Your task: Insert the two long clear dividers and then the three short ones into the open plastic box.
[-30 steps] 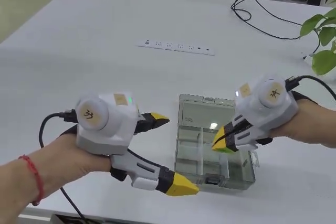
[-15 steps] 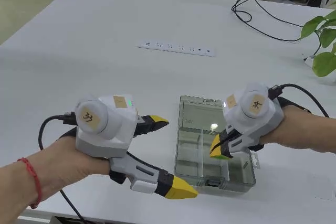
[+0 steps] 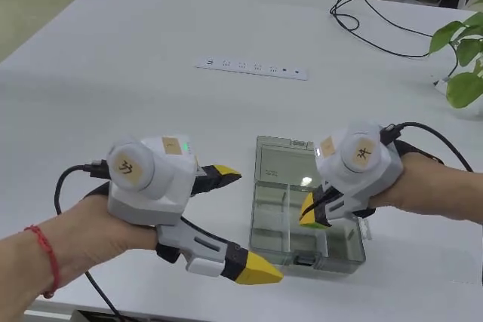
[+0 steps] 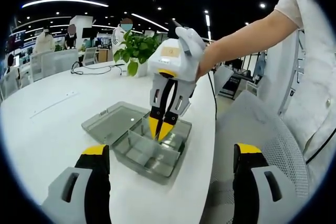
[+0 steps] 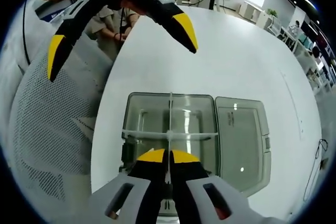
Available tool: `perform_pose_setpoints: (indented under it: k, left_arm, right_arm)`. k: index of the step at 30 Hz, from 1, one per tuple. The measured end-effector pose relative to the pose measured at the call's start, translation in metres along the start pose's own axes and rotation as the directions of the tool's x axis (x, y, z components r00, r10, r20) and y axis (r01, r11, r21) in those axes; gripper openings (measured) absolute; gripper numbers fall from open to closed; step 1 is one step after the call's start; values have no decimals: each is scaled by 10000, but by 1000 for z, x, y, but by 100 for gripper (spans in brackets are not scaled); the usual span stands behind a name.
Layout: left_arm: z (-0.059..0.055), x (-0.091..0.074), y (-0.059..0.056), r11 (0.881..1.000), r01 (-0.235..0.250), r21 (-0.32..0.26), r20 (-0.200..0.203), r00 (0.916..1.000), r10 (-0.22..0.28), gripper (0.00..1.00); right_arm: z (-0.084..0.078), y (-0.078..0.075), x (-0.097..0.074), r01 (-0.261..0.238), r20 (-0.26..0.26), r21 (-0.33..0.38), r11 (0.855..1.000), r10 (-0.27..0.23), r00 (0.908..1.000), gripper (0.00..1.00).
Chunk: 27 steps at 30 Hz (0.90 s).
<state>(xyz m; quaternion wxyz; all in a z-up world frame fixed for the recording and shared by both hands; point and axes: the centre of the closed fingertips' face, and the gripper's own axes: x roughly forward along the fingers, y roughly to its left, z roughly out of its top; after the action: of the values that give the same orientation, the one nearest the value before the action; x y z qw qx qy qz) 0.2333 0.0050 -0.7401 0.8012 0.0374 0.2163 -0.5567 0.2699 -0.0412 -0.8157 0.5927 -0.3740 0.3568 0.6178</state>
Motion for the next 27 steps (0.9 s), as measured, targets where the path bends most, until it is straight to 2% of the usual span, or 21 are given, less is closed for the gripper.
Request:
perform_pose_setpoints:
  k: [8,13,19,21,27]
  left_arm:
    - [-1,-2,1,10000,-36,44,-42,10000,36,100]
    - [-2,-4,1,9999,-93,51,-78,9999,93,100]
    - [-4,-7,3,9999,-134,47,-123,9998,135,100]
    - [-6,-8,3,9999,-136,40,-171,9998,136,100]
    - [-9,-10,6,9997,-214,89,-293,9993,216,100]
  right_arm:
    - [6,-4,-18,221,692,649,9976,-266,9972,15]
    - [4,-6,-36,446,1078,993,9941,-553,9926,20]
    - [-8,-8,-58,708,1352,1500,9861,-914,9866,28]
    - [-18,-10,-59,783,1347,1566,9845,-999,9858,31]
    - [-43,-3,-77,1026,1027,1861,9771,-1232,9871,38]
